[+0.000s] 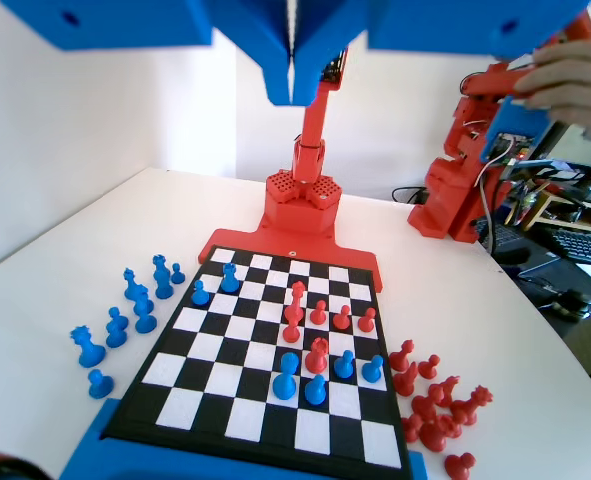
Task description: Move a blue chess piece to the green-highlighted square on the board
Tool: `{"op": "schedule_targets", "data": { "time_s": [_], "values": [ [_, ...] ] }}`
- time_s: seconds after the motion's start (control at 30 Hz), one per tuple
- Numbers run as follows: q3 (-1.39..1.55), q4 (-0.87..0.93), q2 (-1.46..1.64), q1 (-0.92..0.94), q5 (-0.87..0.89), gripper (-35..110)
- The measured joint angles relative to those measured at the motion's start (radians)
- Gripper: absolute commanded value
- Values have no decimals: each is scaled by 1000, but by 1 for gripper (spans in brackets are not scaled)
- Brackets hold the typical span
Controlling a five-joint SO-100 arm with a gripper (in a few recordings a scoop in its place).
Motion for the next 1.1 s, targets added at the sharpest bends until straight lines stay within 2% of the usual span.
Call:
{"op": "schedule_targets", "data": {
  "time_s": [0.27,0.5,0.83,1.1],
  "values": [
    [-219,92,-207,-2,83,1],
    [-347,89,-476,-2,273,1],
    [-368,-87,-891,-20,680,1],
    [-385,-230,-1141,-29,905,1]
  ]
}}
